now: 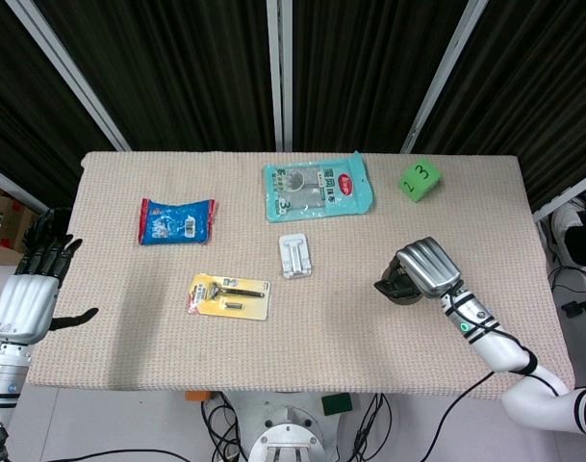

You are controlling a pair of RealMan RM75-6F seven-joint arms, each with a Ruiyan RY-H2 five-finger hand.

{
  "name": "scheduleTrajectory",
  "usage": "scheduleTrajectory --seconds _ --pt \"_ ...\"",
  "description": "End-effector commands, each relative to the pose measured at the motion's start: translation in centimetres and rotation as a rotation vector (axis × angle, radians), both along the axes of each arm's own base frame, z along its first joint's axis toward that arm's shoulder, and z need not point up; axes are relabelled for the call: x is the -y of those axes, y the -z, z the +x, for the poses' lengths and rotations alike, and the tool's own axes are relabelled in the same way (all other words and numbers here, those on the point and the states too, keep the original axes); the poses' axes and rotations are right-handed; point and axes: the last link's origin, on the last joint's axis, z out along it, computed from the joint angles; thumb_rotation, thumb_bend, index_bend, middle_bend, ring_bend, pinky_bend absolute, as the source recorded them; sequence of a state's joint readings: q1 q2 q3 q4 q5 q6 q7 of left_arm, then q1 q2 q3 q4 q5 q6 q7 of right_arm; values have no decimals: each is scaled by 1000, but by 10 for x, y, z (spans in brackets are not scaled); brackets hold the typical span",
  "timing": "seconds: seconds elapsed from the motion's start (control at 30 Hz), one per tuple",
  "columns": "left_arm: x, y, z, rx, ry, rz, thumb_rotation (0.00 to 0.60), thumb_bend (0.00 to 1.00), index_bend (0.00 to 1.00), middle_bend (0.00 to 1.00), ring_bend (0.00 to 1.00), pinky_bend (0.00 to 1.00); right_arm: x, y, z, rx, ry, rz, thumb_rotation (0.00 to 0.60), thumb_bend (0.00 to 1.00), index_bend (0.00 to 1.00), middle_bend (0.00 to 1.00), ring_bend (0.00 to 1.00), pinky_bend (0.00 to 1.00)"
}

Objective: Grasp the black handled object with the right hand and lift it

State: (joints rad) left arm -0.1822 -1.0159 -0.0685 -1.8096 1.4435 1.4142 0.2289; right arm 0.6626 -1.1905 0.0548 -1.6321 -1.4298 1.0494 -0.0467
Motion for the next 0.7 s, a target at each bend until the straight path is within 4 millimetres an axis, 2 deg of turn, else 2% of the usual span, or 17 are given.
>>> scheduleTrajectory --seconds 0.03,0.13,0.37,0.7 --pt "0 0 0 0 -1 -1 480 0 60 23 20 131 0 -1 0 5 -6 -6 316 395 1000 1000 1000 769" --pt "0 0 0 0 -2 0 479 0 60 23 20 131 1 -2 0 12 -9 -7 320 470 1000 1000 1000 770" --pt "0 0 0 -1 -3 -2 481 0 61 23 20 131 2 -3 1 16 -18 -10 328 503 1000 1000 1000 771" --pt "0 0 0 1 -2 2 484 0 60 23 19 131 3 -5 7 -15 -41 -14 437 604 1000 1000 1000 779"
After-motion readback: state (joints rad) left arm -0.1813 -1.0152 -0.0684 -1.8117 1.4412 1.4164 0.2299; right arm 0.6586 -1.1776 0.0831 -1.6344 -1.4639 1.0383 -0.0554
